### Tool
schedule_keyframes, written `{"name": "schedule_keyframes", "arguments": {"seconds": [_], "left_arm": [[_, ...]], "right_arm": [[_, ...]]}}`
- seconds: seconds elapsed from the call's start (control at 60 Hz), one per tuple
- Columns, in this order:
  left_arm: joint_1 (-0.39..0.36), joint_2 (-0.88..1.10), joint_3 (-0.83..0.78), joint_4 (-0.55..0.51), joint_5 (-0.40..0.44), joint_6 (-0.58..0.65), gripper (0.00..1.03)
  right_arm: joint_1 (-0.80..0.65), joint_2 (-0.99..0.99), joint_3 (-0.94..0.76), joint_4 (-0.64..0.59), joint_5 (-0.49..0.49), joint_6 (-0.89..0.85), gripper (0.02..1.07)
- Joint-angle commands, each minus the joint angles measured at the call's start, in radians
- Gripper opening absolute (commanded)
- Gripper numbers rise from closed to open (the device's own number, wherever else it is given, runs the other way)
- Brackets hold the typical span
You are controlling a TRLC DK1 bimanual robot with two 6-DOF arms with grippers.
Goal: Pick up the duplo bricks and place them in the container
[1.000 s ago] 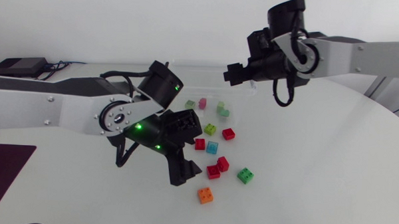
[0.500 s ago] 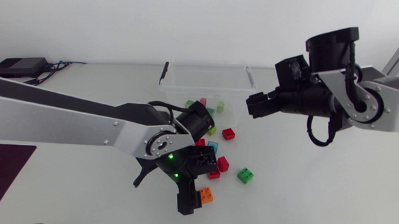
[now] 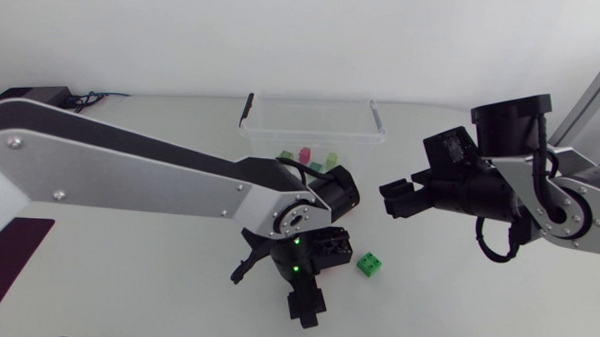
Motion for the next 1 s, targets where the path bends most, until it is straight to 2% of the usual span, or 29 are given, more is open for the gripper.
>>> {"name": "schedule_keyframes", "arguments": {"seconds": [0.0, 0.067, 0.183, 0.25, 0.55, 0.667, 0.717, 0.983], "left_arm": [[0.004, 0.036, 0.036, -0.024, -0.004, -0.037, 0.69], [0.009, 0.050, 0.049, -0.045, -0.003, -0.051, 0.65], [0.013, 0.064, 0.066, -0.073, -0.001, -0.058, 0.65], [0.009, 0.079, 0.080, -0.097, -0.001, -0.065, 0.60], [-0.017, 0.124, 0.140, -0.165, -0.001, -0.075, 0.59], [-0.020, 0.140, 0.148, -0.171, 0.000, -0.080, 0.50], [-0.023, 0.151, 0.148, -0.171, 0.000, -0.083, 0.40], [-0.023, 0.133, 0.105, -0.156, 0.016, -0.085, 0.35]], "right_arm": [[-0.006, -0.038, -0.050, -0.018, -0.020, -0.023, 0.89], [-0.005, -0.065, -0.082, -0.029, -0.026, -0.032, 0.89], [-0.002, -0.099, -0.130, -0.032, -0.032, -0.043, 0.89], [0.000, -0.119, -0.155, -0.033, -0.038, -0.048, 0.89], [-0.014, -0.162, -0.191, -0.061, -0.052, -0.069, 0.89], [0.000, -0.173, -0.208, -0.092, -0.057, -0.087, 0.89], [0.005, -0.173, -0.224, -0.092, -0.065, -0.095, 0.89], [0.035, -0.062, -0.265, -0.056, -0.089, -0.153, 0.89]]}}
